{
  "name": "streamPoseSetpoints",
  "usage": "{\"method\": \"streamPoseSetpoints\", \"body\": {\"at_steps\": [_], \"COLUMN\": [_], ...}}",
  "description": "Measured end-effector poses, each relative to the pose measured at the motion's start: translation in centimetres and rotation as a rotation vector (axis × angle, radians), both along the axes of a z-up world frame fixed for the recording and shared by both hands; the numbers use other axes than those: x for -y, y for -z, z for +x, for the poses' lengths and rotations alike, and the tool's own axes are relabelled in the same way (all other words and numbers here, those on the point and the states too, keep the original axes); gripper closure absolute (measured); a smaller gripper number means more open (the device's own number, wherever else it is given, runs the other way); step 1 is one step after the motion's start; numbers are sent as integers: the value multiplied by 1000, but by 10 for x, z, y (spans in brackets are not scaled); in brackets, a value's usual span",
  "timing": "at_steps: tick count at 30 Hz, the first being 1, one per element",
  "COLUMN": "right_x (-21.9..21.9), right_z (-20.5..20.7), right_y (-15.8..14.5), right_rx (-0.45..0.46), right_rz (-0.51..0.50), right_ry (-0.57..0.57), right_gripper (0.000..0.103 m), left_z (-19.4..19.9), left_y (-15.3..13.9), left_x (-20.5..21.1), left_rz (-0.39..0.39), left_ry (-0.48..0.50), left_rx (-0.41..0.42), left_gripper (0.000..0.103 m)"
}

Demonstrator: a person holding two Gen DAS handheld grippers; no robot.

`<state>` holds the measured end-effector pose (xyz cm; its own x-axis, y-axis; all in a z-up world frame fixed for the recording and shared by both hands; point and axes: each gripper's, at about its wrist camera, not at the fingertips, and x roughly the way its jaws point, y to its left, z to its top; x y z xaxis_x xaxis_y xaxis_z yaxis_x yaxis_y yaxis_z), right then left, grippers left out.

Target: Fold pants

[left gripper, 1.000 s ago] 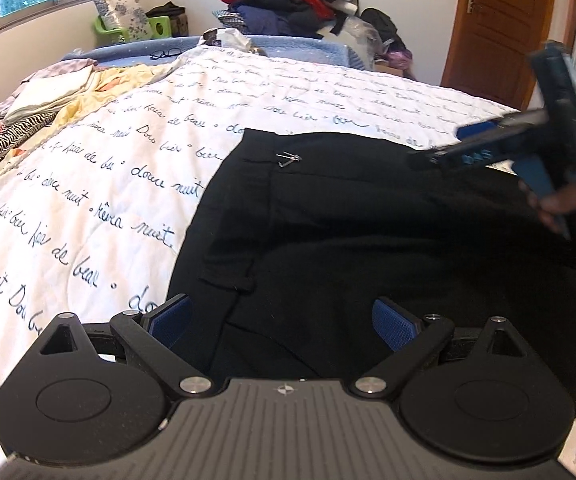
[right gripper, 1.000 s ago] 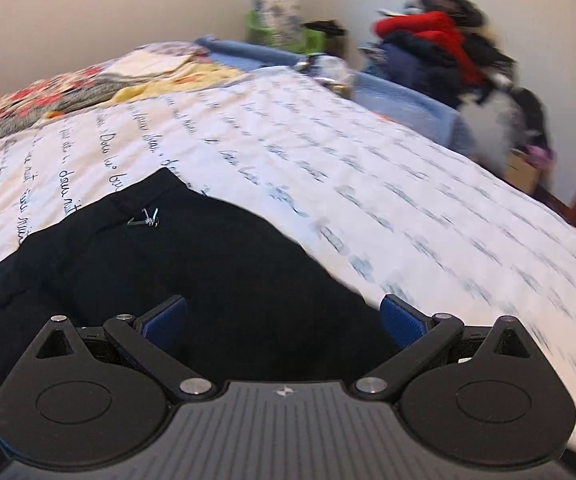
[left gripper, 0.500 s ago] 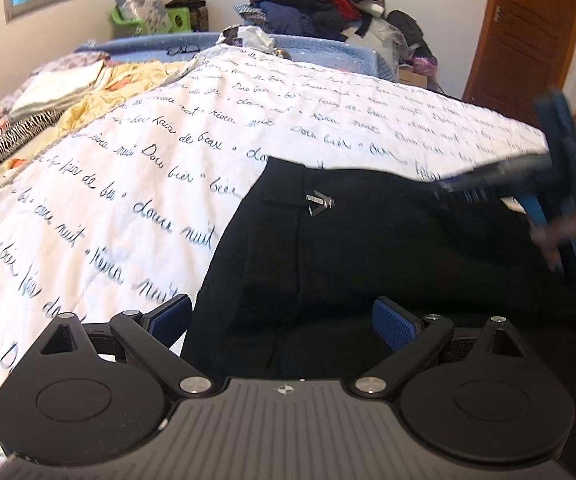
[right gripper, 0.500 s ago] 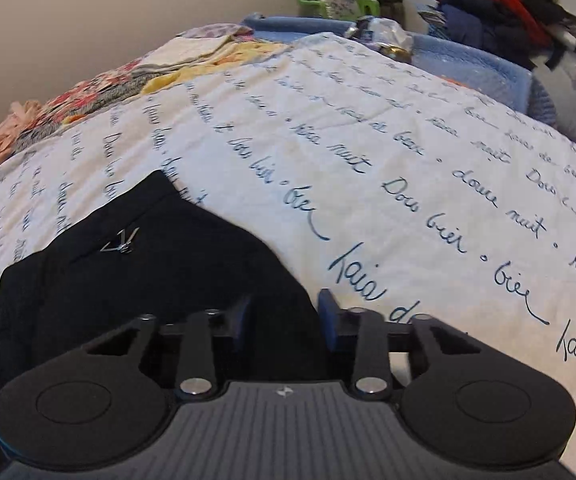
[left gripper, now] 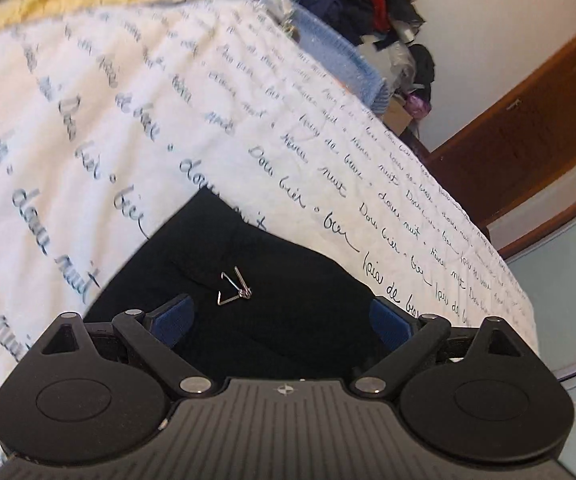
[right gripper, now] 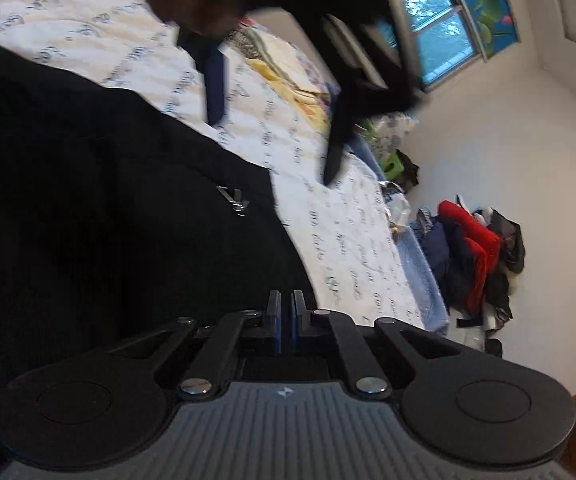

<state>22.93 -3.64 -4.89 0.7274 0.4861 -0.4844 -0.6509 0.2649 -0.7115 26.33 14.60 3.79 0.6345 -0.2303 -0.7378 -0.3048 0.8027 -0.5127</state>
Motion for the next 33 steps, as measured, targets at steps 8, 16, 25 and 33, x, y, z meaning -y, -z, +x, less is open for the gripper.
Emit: {"method": "streamPoseSetpoints", "body": {"at_steps": [8, 16, 25, 33], "right_x": [43, 41, 39, 7], "right_z": [125, 200, 144, 12], "right_y": [-43, -7, -19, -8], "right_rx": [-546, -887, -644, -79], "right_rz": [411, 421, 363, 56], "right_ry": [160, 180, 127, -57], "right_gripper": [0, 18, 93, 94], "left_z": [-17, -9, 30, 50], "left_y": [2, 4, 14, 29], "left_x": [1, -11, -10, -7], "left_rz": [12, 0, -123, -271], "left_ry": [-1, -37, -26, -5], "left_rx": [0, -18, -77, -114], "left_gripper": [8, 5, 5, 11]}}
